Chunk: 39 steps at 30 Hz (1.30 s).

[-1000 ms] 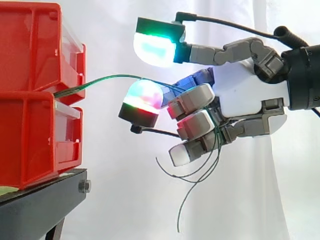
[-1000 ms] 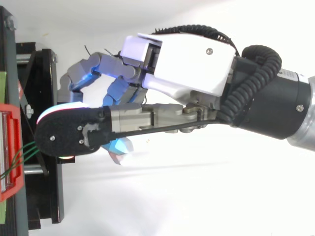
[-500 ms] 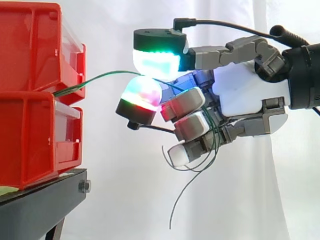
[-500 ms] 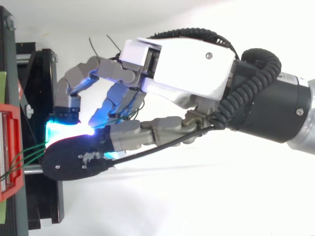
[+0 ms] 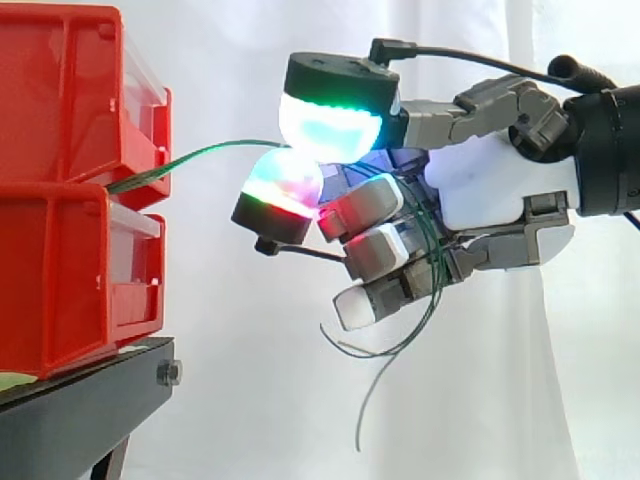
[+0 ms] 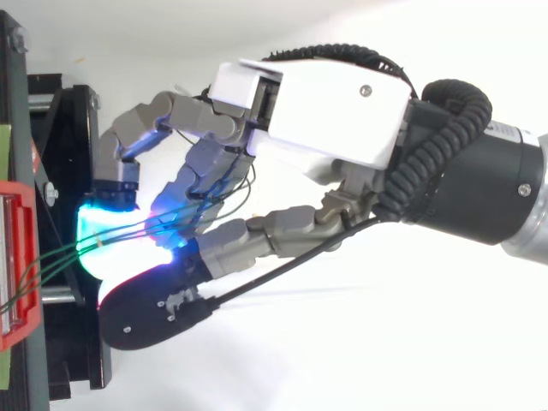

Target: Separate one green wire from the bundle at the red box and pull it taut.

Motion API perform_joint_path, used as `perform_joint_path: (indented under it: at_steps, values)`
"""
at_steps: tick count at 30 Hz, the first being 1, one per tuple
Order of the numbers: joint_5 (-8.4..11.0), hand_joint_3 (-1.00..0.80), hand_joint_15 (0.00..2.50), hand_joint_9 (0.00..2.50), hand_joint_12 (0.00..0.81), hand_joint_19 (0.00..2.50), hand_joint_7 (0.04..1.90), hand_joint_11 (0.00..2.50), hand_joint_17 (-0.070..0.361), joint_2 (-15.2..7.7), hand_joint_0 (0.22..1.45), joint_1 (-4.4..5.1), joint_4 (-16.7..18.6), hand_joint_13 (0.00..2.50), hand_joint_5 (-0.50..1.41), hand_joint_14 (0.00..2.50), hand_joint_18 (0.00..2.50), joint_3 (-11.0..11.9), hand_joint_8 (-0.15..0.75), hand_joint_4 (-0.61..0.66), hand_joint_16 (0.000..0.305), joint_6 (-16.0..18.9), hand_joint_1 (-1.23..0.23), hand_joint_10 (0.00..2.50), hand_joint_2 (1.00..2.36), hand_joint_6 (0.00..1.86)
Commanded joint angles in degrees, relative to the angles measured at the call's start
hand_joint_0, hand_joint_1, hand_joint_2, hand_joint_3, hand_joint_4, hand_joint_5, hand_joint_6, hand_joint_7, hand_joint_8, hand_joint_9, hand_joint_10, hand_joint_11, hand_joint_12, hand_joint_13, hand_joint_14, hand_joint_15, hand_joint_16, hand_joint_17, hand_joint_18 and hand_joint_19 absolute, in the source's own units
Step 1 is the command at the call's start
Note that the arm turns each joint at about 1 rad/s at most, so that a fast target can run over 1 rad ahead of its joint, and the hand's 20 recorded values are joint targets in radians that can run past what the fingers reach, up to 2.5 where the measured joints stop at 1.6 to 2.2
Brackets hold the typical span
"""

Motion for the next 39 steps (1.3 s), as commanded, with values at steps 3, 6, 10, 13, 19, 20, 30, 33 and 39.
perform_joint_path:
  at_steps: [3, 6, 10, 13, 19, 20, 30, 33, 39]
  values:
    - [0.01, -0.5, 0.94, 1.1, 0.37, 0.48, 0.92, 1.53, 0.114, 0.02, 0.55, -0.16, -0.06, 1.15, -0.22, 0.02, 0.88, 0.65, 0.321, 0.2, 0.05, -0.11, -0.63, 0.13, 1.0, 0.9]
    - [-0.08, -0.5, 0.96, 1.12, 0.371, 0.5, 0.94, 1.53, 0.112, 0.02, 0.56, -0.33, -0.24, 1.18, -0.22, 0.02, 0.89, 1.53, 0.309, 0.19, 0.05, -0.11, -0.49, 0.1, 1.0, 0.91]
    - [0.01, -0.17, 0.96, 1.12, 0.366, 0.5, 0.98, 1.53, 0.115, 0.02, 0.6, -0.42, -0.85, 1.19, -0.22, 0.02, 0.9, 1.88, 0.324, 0.16, 0.051, -0.11, -0.56, 0.04, 1.02, 0.93]
    - [0.01, -0.08, 0.96, 1.1, 0.378, 0.48, 0.95, 1.49, 0.119, -0.07, 0.62, -0.42, -0.68, 1.2, -0.22, 0.02, 0.93, 1.88, 0.336, 0.12, 0.053, -0.2, -0.63, 0.17, 1.02, 0.94]
    - [0.01, -0.15, 0.95, 1.09, 0.364, 0.48, 0.89, 1.53, 0.113, 0.02, 0.63, -0.16, -0.85, 1.18, -0.22, 0.02, 0.91, 1.88, 0.318, 0.15, 0.05, -0.2, -0.69, 0.1, 1.02, 0.93]
    - [0.01, -0.19, 0.97, 1.09, 0.361, 0.48, 0.89, 1.55, 0.111, -0.07, 0.64, -0.07, -0.85, 1.17, -0.22, 0.03, 0.9, 1.88, 0.317, 0.16, 0.049, -0.2, -0.7, 0.09, 1.02, 0.93]
    - [0.01, -0.34, 0.95, 1.12, 0.354, 0.47, 0.92, 1.54, 0.109, -0.07, 0.67, -0.07, -0.59, 1.18, -0.22, 0.03, 0.91, 0.12, 0.324, 0.13, 0.048, -0.29, -0.78, 0.14, 1.01, 0.93]
    - [0.01, -0.37, 0.95, 1.12, 0.353, 0.46, 0.92, 1.54, 0.108, -0.07, 0.69, 0.02, -0.15, 1.18, -0.22, 0.02, 0.91, -0.14, 0.32, 0.13, 0.048, -0.38, -0.8, 0.14, 1.01, 0.93]
    - [0.01, -0.49, 0.95, 1.13, 0.353, 0.46, 0.94, 1.55, 0.106, 0.02, 0.71, 0.02, 1.43, 1.18, -0.22, 0.03, 0.91, -0.14, 0.318, 0.17, 0.047, -0.55, -0.83, 0.13, 1.0, 0.94]
